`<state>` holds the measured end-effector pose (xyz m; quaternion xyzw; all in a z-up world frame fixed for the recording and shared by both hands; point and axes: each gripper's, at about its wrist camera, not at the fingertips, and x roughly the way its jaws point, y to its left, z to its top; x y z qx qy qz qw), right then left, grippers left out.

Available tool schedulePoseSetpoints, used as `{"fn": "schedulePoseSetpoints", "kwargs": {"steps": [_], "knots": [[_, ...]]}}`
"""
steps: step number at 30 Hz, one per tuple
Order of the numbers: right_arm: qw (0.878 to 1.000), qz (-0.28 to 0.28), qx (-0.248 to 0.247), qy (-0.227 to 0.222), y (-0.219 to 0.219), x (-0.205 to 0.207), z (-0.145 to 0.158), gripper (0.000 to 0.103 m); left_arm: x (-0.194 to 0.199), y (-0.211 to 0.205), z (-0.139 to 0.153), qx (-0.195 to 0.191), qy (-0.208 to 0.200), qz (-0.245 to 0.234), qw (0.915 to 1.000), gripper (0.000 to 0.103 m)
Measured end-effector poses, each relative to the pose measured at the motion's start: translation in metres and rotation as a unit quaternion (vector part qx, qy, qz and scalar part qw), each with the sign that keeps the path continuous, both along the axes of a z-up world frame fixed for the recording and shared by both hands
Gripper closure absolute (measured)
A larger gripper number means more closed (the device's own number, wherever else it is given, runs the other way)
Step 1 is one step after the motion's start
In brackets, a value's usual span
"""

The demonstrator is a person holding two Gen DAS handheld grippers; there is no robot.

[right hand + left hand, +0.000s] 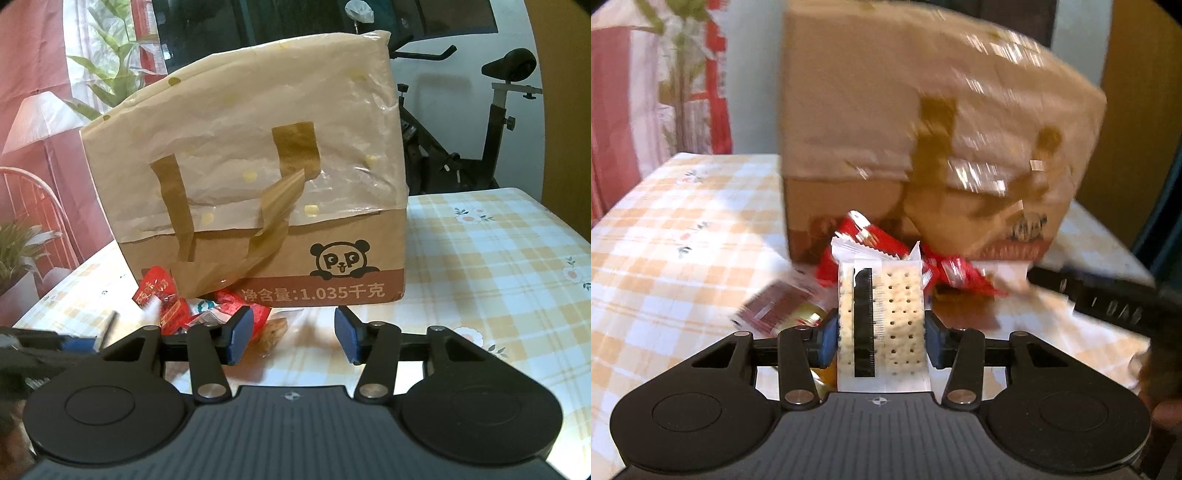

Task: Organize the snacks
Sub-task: 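Grasp the white cracker packet upright with the left tool, then hold the cracker packet in the left tool while the right tool grasps a red packet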

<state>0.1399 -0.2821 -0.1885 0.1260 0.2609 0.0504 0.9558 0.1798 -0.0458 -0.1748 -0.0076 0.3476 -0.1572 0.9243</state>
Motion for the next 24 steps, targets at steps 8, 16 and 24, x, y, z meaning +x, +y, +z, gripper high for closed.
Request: {"fn": "schedulePoseSetpoints", "kwargs": {"steps": [8, 16, 24], "knots": [[0.999, 0.021, 0.017, 0.046, 0.008, 0.031, -0.004, 0.051, -0.006, 0.026, 0.020, -0.026, -0.036, 0.043, 0.9981, 0.054], [0.998, 0.029, 0.027, 0.046, 0.021, 0.058, -0.001, 0.051, -0.005, 0.037, 0.020, -0.043, -0.040, 0.070, 0.9958, 0.054], [0.996, 0.051, 0.000, 0.074, 0.039, 0.080, -0.010, 0.051, -0.007, 0.036, 0.016, -0.042, -0.034, 0.066, 0.9964, 0.054]]}}
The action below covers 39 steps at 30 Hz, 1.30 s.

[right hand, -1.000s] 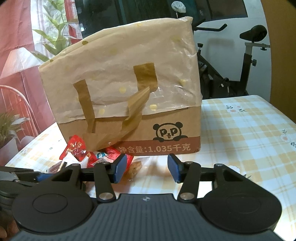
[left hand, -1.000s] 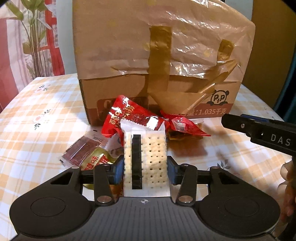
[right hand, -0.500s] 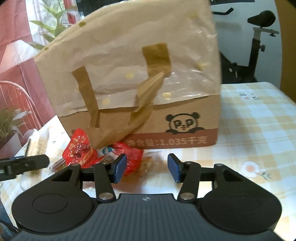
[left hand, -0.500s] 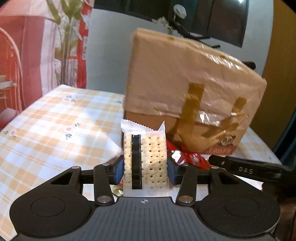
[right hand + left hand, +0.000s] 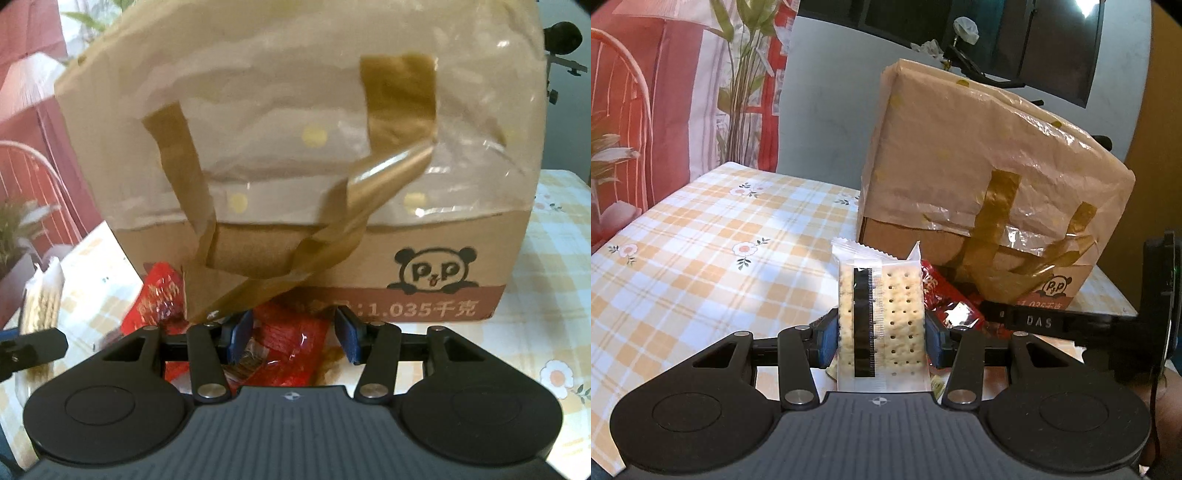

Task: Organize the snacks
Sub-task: 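Hold the cracker packet in the left tool while the right tool grasps a red packet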

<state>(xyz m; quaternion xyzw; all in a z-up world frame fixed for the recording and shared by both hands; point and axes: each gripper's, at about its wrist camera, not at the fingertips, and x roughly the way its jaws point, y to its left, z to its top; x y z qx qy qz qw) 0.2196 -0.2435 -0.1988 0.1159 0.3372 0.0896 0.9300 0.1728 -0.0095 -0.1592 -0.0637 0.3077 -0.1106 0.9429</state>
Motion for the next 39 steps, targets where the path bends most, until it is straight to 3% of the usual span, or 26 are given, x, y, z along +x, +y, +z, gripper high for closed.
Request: {"fn": "schedulePoseSetpoints", "kwargs": {"steps": [8, 11, 15, 23, 25, 27, 32, 39], "knots": [[0.998, 0.027, -0.040, -0.030, 0.012, -0.044, -0.007, 0.051, -0.002, 0.000, -0.004, -0.002, 0.009, -0.005, 0.9999, 0.054], [0.998, 0.036, -0.043, -0.033, 0.013, -0.049, -0.008, 0.068, -0.004, 0.000, -0.005, 0.002, 0.010, -0.006, 0.9999, 0.054], [0.999, 0.024, -0.036, -0.031, 0.006, -0.050, -0.005, 0.069, -0.005, 0.002, -0.004, 0.003, 0.010, -0.002, 0.9999, 0.054], [0.999, 0.018, -0.013, -0.029, 0.003, -0.033, 0.010, 0.063, -0.006, 0.001, -0.004, 0.005, 0.009, -0.007, 0.9999, 0.054], [1.000, 0.013, 0.006, -0.019, 0.003, -0.024, 0.008, 0.050, -0.005, 0.002, -0.004, 0.004, 0.010, -0.006, 0.9999, 0.054], [1.000, 0.012, 0.020, -0.004, 0.004, -0.015, 0.003, 0.045, -0.004, 0.003, -0.005, 0.004, 0.012, -0.004, 0.9999, 0.054], [1.000, 0.021, 0.003, 0.011, 0.014, -0.007, -0.004, 0.045, -0.003, 0.002, -0.006, 0.005, 0.015, -0.005, 0.9999, 0.054], [0.999, 0.021, -0.028, -0.019, 0.017, -0.030, 0.000, 0.068, -0.003, 0.002, -0.006, 0.006, 0.014, -0.006, 0.9999, 0.054]]}}
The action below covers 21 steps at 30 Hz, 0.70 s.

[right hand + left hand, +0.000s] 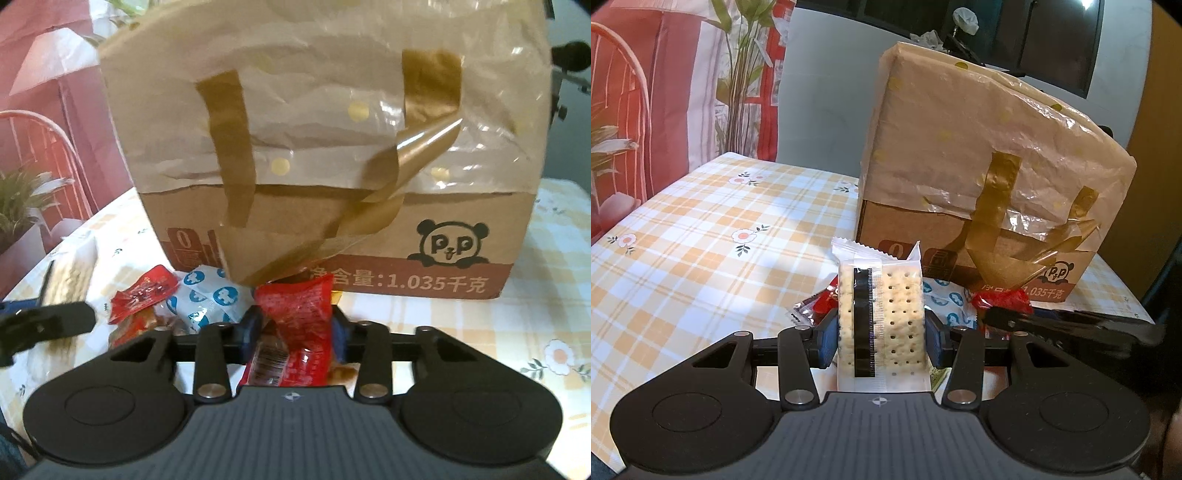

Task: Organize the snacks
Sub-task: 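Hold the cracker packet in the left tool while the right tool grasps a red packet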

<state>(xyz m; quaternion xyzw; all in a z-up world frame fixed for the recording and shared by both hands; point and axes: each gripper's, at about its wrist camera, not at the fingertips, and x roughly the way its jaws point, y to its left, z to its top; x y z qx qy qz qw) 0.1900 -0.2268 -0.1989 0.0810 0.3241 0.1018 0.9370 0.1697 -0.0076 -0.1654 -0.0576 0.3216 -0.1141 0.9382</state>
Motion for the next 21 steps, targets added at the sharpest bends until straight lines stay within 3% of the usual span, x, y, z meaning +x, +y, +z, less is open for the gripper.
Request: {"fn": "schedulePoseSetpoints", "kwargs": {"steps": [1, 4, 13, 21], "knots": [[1.000, 0.000, 0.000, -0.005, 0.000, -0.006, 0.001, 0.075, 0.000, 0.000, 0.000, 0.000, 0.000, -0.001, 1.0000, 0.054], [1.000, -0.001, 0.005, -0.013, -0.006, -0.020, 0.004, 0.081, 0.000, -0.001, -0.001, 0.001, 0.002, -0.004, 1.0000, 0.054], [0.997, -0.035, 0.061, -0.021, -0.037, -0.047, 0.004, 0.082, -0.003, 0.001, -0.001, 0.003, 0.006, -0.002, 1.0000, 0.054], [0.996, -0.047, 0.062, -0.036, -0.039, -0.050, 0.010, 0.082, -0.005, 0.001, 0.000, 0.005, 0.003, -0.005, 1.0000, 0.054]]}}
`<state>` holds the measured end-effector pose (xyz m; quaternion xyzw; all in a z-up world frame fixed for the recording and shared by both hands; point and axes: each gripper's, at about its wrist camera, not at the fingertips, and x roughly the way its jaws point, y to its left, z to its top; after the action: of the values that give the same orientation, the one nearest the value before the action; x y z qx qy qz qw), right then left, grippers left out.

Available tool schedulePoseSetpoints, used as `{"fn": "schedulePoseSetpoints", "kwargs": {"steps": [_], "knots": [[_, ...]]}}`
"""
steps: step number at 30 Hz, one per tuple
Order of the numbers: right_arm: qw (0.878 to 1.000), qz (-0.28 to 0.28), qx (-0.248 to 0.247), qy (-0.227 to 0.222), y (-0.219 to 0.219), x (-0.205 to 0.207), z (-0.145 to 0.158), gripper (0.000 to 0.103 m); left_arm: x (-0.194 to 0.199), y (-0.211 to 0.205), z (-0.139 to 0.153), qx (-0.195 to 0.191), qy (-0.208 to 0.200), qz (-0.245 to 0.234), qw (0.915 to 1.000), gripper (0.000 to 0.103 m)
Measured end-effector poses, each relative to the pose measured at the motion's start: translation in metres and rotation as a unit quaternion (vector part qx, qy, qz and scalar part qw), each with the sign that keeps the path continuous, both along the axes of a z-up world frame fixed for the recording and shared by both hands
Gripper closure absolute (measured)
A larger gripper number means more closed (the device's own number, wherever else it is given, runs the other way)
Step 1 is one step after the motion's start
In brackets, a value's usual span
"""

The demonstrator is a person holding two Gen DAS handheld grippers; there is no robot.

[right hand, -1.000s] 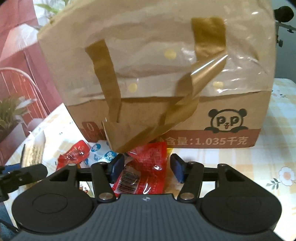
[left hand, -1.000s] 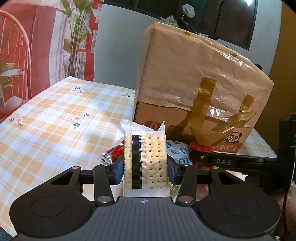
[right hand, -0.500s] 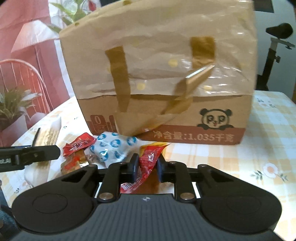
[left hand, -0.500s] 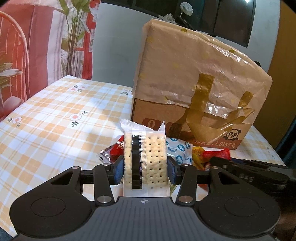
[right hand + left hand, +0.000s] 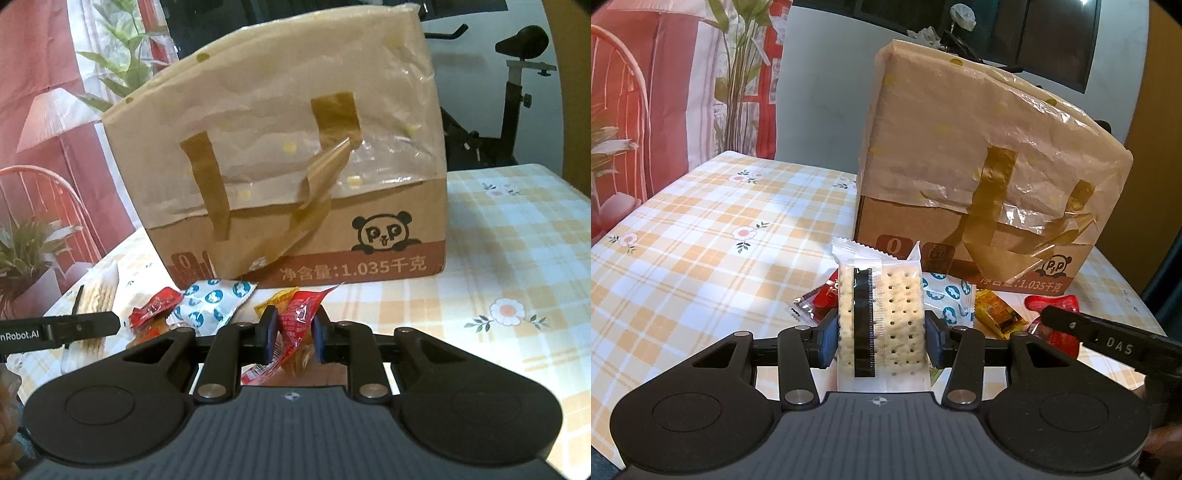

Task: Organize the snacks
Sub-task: 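Hold the cracker packet in the left tool while the right tool grasps a red packet, then lift both packets over the paper bag and open both tools inside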

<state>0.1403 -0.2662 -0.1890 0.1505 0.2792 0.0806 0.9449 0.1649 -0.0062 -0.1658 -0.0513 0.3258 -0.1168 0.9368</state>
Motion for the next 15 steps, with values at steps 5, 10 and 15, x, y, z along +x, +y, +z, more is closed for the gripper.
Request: {"fn": "schedulePoseSetpoints", "kwargs": {"steps": [5, 10, 15], "knots": [[0.999, -0.026, 0.008, -0.018, -0.014, -0.006, 0.010, 0.082, -0.002, 0.001, 0.005, 0.001, -0.011, 0.003, 0.9999, 0.054], [0.997, -0.052, 0.008, -0.061, -0.033, -0.020, 0.036, 0.082, -0.002, 0.000, 0.027, -0.005, -0.043, -0.001, 0.9991, 0.054], [0.991, -0.066, 0.001, -0.112, -0.046, -0.030, 0.069, 0.082, 0.002, -0.007, 0.063, -0.004, -0.095, -0.022, 0.9953, 0.054]]}}
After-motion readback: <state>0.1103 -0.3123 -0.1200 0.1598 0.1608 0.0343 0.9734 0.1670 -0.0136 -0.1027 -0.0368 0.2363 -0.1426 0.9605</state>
